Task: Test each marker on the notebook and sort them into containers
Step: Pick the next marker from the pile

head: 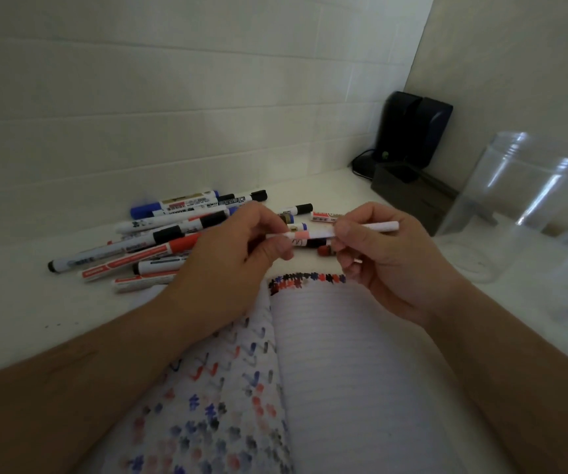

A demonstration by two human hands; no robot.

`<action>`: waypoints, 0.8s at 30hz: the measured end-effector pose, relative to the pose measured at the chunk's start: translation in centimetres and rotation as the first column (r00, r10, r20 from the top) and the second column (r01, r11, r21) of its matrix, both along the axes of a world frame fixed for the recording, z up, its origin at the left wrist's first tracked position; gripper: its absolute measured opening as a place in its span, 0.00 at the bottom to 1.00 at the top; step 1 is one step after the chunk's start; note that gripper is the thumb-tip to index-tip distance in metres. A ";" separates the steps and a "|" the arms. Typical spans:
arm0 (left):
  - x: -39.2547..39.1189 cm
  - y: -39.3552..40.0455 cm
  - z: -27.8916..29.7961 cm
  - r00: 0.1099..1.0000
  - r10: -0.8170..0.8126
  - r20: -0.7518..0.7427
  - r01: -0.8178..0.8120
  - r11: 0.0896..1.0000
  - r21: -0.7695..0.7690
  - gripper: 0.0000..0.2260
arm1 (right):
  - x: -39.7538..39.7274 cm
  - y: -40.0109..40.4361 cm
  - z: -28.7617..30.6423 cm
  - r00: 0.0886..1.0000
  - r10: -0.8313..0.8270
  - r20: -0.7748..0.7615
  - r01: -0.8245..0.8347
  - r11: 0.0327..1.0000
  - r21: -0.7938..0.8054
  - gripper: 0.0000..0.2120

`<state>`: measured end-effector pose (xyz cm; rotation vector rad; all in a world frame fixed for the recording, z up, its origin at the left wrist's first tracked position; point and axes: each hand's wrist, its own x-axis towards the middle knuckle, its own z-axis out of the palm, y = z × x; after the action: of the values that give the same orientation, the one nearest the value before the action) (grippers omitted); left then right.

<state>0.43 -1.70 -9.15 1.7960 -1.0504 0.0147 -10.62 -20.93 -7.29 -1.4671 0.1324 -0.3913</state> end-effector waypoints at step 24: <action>0.9 0.0 0.6 0.934 0.150 0.323 -0.188 0.978 0.089 0.08 | 0.1 0.8 0.1 0.969 -0.240 0.063 0.221 0.719 -0.658 0.06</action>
<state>1.28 -1.68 -8.59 2.0341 -1.1331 0.3634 -10.52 -20.17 -7.20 -2.1792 0.2140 -0.6706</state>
